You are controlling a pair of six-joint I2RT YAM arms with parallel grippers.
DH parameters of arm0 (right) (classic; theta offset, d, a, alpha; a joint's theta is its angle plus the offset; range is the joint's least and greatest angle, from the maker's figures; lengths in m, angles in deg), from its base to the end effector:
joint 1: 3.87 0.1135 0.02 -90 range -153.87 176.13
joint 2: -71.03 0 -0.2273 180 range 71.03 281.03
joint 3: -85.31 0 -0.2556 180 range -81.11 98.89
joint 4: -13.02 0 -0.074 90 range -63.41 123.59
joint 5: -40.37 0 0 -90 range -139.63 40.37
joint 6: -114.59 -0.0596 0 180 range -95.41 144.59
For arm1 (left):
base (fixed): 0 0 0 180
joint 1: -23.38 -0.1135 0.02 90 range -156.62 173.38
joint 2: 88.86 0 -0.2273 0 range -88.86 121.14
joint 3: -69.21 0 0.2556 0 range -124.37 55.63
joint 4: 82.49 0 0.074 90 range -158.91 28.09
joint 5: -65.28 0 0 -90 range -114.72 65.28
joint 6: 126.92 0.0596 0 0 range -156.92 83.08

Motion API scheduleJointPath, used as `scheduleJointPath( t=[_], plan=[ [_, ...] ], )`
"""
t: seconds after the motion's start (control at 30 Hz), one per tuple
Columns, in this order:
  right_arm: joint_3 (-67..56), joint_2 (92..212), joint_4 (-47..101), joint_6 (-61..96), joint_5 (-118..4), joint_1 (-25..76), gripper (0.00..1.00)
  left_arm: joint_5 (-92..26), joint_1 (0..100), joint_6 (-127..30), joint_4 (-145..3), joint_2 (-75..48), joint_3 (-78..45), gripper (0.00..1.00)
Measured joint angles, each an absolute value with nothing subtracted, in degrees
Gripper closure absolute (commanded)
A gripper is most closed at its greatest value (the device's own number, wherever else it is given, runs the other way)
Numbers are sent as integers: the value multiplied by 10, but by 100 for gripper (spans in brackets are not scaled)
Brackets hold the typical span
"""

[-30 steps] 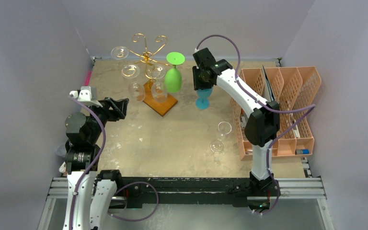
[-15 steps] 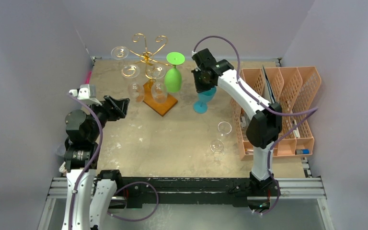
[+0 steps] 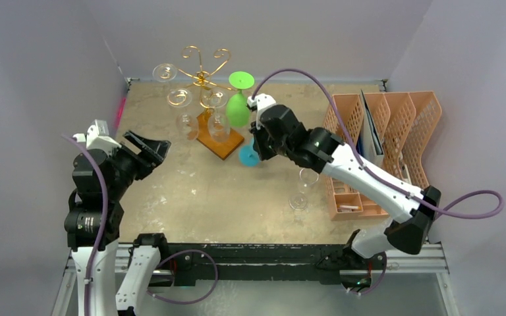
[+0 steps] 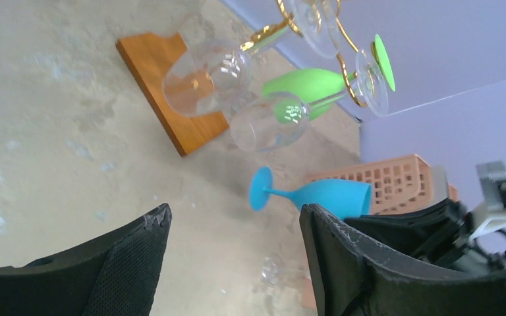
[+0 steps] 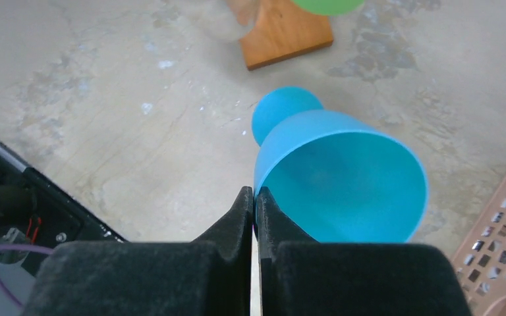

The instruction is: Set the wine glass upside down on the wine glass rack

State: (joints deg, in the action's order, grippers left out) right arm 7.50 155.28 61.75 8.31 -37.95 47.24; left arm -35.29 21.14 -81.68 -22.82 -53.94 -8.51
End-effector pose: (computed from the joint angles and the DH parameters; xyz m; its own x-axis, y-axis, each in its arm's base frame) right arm 0.2317 0.2680 0.3506 -0.4916 -0.1722 -0.8537 -0.5368 0.8318 0.1413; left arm 0.1484 -0.0051 0.3788 -0.3024 -0.7045 -0.6420 -0.1069 0.6944 -0.7116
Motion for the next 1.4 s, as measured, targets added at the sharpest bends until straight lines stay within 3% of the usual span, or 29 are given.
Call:
scheduleJointPath(
  t=[0.3, 0.57, 0.7, 0.83, 1.07, 1.2, 1.4],
  plan=[
    [-55, 1464, 525, 69, -340, 576, 100, -452, 211, -979, -156, -553, -38, 21],
    [-118, 1452, 409, 118, -306, 672, 100, -538, 211, -1131, -172, -593, 69, 29],
    [-140, 1453, 355, 141, -307, 711, 100, -544, 211, -1173, -177, -620, 74, 41],
    [-144, 1459, 295, 162, -306, 746, 100, -557, 211, -1211, -187, -634, 116, 42],
    [-144, 1481, 227, 188, -307, 776, 100, -568, 211, -1255, -187, -634, 179, 43],
    [-144, 1496, 218, 194, -312, 782, 100, -564, 211, -1274, -196, -634, 180, 54],
    [-145, 1503, 206, 201, -311, 785, 100, -547, 211, -1294, -200, -647, 180, 57]
  ],
)
